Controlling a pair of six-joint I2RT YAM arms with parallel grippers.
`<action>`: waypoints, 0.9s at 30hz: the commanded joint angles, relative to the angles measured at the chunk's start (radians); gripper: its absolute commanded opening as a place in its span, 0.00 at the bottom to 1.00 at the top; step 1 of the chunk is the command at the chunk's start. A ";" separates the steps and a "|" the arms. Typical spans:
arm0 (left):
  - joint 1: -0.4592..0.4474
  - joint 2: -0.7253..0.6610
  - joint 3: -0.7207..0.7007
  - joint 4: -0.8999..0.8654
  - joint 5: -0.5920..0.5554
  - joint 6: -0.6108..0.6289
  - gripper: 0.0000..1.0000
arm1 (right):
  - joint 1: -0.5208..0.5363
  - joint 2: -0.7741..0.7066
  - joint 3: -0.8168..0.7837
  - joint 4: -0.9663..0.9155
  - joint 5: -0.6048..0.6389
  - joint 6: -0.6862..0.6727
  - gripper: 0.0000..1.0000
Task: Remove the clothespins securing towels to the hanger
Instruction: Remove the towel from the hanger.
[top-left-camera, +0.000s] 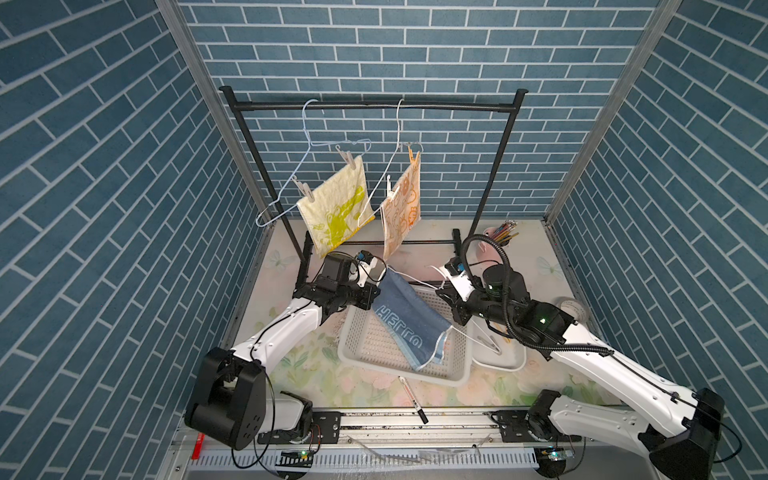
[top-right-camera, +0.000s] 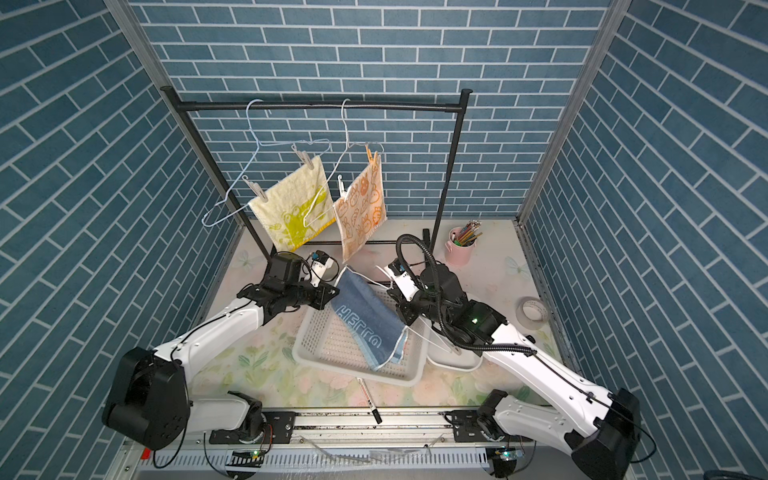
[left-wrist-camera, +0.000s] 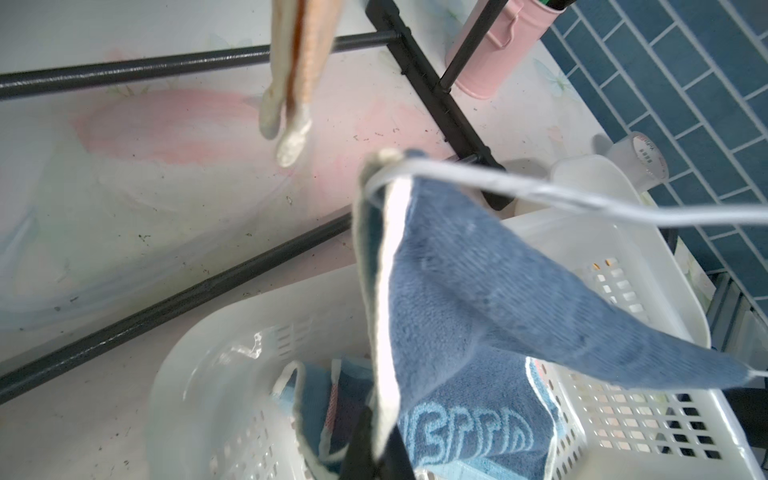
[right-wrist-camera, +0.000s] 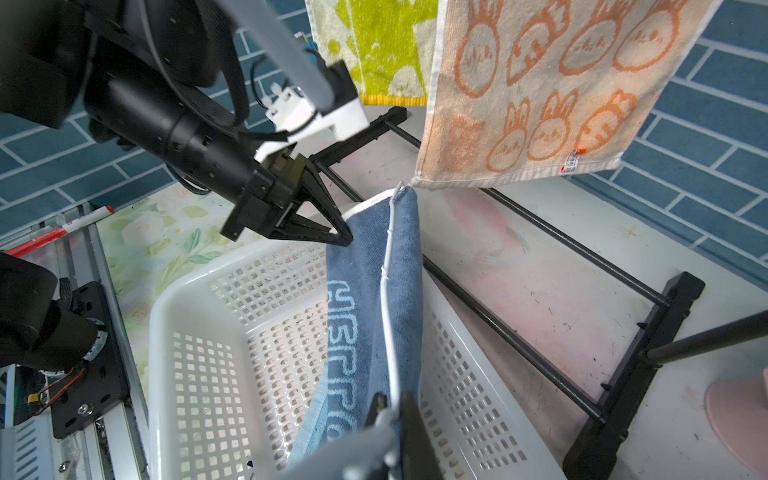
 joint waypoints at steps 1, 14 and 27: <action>-0.021 -0.053 0.034 -0.046 -0.013 0.026 0.03 | -0.003 0.008 0.034 -0.041 0.048 -0.003 0.00; -0.069 -0.180 0.051 -0.101 -0.036 -0.033 0.03 | -0.003 0.026 0.058 -0.108 0.119 -0.027 0.00; -0.071 -0.268 -0.064 -0.076 -0.033 -0.102 0.00 | -0.004 -0.006 0.048 -0.126 0.132 -0.042 0.00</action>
